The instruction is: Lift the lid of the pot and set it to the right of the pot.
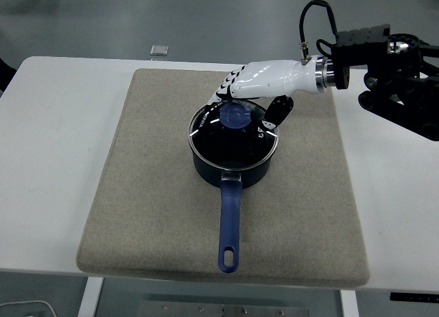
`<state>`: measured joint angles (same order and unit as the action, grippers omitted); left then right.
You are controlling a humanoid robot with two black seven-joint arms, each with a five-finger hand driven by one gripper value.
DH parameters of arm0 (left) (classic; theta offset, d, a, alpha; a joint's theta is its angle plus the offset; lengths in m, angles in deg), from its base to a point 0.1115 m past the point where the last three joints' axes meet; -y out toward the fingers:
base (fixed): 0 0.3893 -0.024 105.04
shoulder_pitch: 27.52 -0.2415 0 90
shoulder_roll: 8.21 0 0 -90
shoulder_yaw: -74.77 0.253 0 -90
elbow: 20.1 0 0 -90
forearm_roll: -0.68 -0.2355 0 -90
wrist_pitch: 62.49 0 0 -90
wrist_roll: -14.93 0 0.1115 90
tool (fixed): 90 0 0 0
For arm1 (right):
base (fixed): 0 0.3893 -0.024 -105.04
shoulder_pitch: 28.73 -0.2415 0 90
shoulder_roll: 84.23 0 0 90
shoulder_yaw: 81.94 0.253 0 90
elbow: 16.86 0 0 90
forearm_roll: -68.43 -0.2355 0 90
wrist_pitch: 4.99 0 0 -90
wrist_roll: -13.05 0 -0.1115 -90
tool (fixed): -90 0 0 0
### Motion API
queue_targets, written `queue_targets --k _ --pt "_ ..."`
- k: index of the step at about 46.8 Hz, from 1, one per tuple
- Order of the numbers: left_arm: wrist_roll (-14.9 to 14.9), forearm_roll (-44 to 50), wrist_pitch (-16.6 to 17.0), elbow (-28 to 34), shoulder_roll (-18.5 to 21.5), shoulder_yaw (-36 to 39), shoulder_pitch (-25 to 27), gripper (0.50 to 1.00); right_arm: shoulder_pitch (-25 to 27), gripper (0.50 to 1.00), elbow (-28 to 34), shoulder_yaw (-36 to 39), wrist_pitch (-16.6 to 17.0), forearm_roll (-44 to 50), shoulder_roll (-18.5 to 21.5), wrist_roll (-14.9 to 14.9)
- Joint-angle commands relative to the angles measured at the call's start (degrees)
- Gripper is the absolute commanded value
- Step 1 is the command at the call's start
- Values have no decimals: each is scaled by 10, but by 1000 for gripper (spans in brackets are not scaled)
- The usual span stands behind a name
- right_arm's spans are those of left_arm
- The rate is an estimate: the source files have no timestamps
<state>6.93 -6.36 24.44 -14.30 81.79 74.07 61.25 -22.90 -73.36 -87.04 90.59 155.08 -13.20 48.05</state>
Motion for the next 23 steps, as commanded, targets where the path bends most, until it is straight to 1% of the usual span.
queue_targets --k 1,16,23 --pt "0 0 0 0 0 0 0 1000 0 897 2 0 -6 12 0 0" --pt "0 0 0 0 0 0 0 1000 2 897 2 0 -8 16 2 0" --pt "0 0 0 0 0 0 0 1000 2 899 2 -4 -8 16 14 0"
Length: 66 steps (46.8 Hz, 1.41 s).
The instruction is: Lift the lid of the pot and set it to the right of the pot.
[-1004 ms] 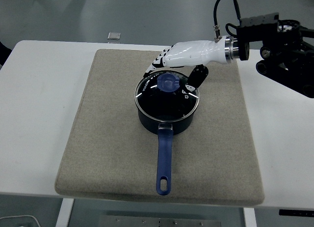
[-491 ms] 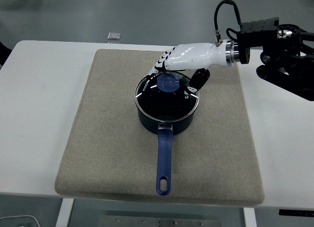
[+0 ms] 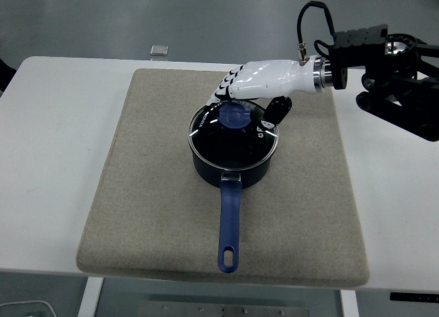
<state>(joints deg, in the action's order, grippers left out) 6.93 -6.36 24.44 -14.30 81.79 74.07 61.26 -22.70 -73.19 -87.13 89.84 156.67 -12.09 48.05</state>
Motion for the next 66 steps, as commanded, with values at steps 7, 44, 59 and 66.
queue_targets --k 7,44,59,66 --pt "0 0 0 0 0 0 0 1000 -1 899 0 -5 -1 0 3 0" --pt "0 0 0 0 0 0 0 1000 -5 899 10 -9 -1 5 3 0" --pt "0 0 0 0 0 0 0 1000 -6 897 18 -9 -10 12 3 0" --pt "0 0 0 0 0 0 0 1000 -5 899 18 -10 -9 12 4 0"
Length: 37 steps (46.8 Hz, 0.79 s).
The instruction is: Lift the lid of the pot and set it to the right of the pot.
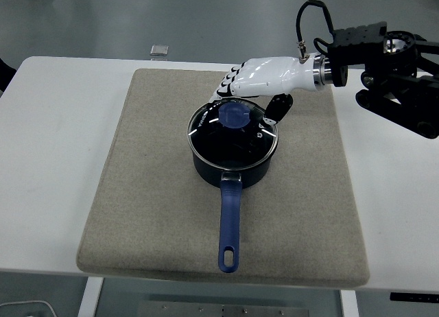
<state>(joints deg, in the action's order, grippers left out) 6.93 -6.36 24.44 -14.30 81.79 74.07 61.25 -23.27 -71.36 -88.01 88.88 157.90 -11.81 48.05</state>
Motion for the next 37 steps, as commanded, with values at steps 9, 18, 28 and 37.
queue_targets --k 9,18,28,37 --pt "0 -1 0 0 0 0 0 1000 1 897 -1 -18 0 0 8 0" --pt "0 0 0 0 0 0 0 1000 -1 899 -3 -20 1 0 11 0" --pt "0 0 0 0 0 0 0 1000 -3 897 -5 -20 6 -1 10 0" --pt "0 0 0 0 0 0 0 1000 -22 899 -10 -39 12 -4 10 0"
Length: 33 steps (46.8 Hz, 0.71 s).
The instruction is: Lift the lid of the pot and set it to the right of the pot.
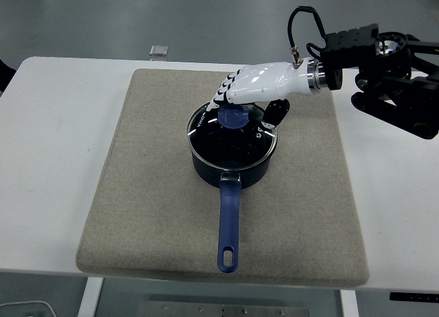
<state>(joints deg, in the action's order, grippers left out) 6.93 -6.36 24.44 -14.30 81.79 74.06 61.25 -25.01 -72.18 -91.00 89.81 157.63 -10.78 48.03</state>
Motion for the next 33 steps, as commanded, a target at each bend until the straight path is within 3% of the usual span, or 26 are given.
queue_targets --k 1,8,21,29,33 --pt "0 0 0 0 0 0 0 1000 -6 897 -2 -11 4 -2 -1 0" --pt "0 0 0 0 0 0 0 1000 -10 897 -3 -11 21 -3 -1 0" --pt "0 0 0 0 0 0 0 1000 -12 885 -3 -12 23 -6 0 0" --pt "0 0 0 0 0 0 0 1000 -12 821 -3 -11 32 -9 0 0" --pt "0 0 0 0 0 0 0 1000 -11 742 -2 -11 35 -9 0 0"
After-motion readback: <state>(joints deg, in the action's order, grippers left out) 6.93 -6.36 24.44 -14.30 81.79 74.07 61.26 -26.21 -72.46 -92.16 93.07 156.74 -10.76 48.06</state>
